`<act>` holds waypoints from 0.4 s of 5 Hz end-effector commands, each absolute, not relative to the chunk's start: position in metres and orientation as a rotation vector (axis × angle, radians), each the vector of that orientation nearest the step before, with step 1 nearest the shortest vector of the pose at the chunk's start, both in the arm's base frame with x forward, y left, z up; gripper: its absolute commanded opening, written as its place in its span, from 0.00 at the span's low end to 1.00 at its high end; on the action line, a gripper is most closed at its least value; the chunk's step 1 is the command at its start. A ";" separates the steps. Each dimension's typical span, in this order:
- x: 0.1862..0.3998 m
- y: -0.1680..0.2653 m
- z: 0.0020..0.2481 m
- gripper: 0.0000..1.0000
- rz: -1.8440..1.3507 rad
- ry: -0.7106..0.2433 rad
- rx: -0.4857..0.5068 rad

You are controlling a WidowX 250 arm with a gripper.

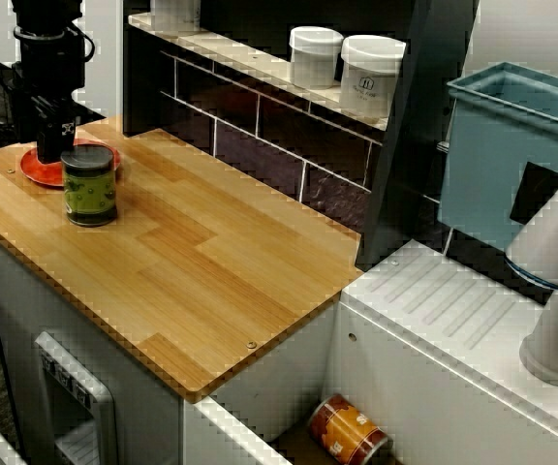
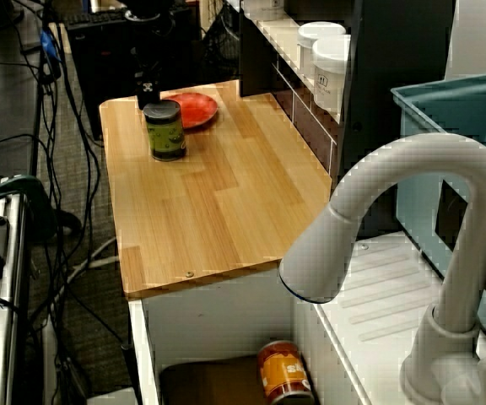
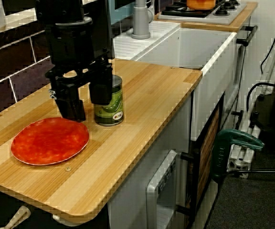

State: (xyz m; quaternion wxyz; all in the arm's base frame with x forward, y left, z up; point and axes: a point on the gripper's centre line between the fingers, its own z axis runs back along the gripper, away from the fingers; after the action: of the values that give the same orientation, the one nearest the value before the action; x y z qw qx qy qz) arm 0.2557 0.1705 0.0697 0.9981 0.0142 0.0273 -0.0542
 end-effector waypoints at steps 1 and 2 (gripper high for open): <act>0.250 0.156 0.084 1.00 -0.051 -0.016 -0.047; 0.247 0.153 0.084 1.00 -0.030 -0.015 -0.107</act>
State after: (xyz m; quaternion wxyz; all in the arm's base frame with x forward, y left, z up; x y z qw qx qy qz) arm 0.2443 0.1474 0.0687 0.9973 -0.0717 0.0157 -0.0098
